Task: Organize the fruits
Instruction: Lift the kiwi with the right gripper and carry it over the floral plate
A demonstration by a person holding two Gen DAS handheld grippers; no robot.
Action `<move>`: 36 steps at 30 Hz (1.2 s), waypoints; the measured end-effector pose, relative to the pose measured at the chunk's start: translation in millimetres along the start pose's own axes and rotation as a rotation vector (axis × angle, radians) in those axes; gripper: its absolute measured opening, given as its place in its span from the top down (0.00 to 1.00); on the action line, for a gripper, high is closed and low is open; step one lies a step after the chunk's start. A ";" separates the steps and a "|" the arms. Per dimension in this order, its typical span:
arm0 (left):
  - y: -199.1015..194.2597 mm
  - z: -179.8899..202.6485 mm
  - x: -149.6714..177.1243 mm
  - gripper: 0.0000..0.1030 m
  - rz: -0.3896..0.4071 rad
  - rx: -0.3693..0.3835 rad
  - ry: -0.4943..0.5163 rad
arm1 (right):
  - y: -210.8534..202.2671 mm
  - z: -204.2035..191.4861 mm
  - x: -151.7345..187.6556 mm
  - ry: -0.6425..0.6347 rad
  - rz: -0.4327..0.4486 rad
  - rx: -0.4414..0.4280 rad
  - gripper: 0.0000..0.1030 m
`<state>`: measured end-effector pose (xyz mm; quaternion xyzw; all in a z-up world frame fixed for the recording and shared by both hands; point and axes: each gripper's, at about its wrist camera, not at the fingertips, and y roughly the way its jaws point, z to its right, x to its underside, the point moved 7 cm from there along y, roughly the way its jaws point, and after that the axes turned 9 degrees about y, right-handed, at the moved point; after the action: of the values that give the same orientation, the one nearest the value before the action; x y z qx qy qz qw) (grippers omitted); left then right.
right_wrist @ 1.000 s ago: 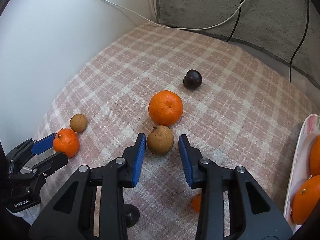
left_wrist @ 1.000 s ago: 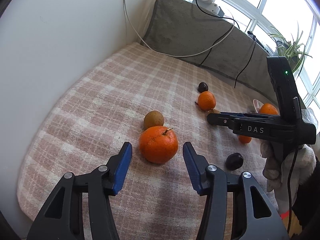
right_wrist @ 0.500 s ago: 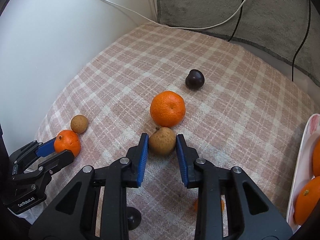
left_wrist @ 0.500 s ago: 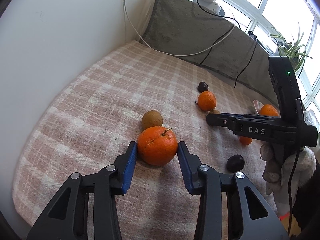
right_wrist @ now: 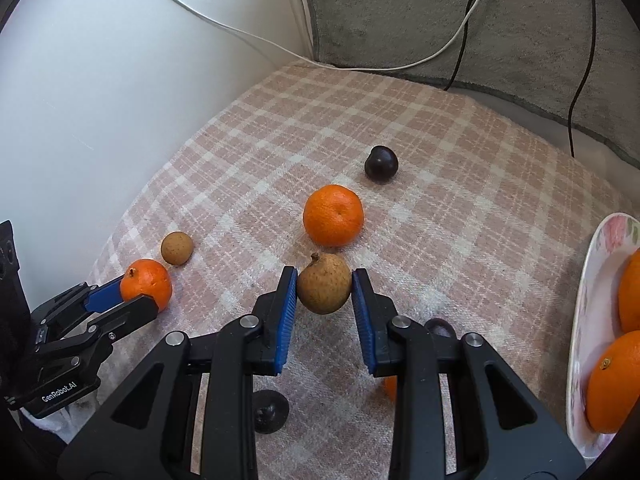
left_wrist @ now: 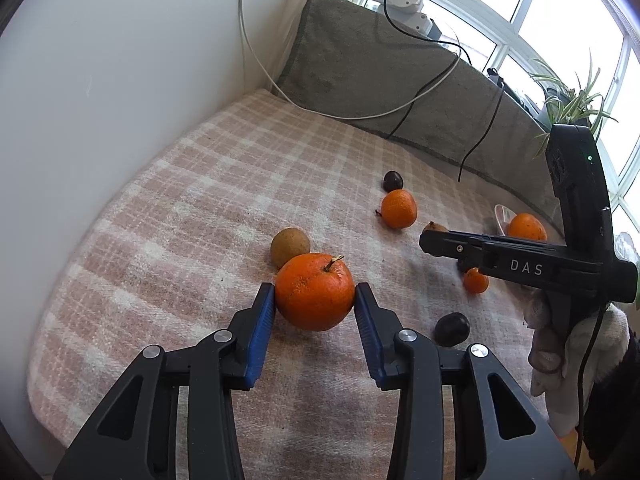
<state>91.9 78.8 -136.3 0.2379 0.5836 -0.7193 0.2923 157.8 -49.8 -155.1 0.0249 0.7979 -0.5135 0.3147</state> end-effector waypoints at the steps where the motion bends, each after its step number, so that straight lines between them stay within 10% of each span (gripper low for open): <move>1: -1.0 1.6 -1.2 0.62 0.003 0.003 0.001 | -3.2 1.1 0.4 0.001 0.006 -0.003 0.72; 36: 6.0 130.0 -46.8 0.63 0.055 0.166 0.226 | -150.5 111.4 23.1 0.210 0.278 0.040 0.72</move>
<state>129.5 -42.6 -81.8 0.3565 0.5447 -0.7254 0.2237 137.8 -220.3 -76.9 0.1947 0.8049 -0.4754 0.2971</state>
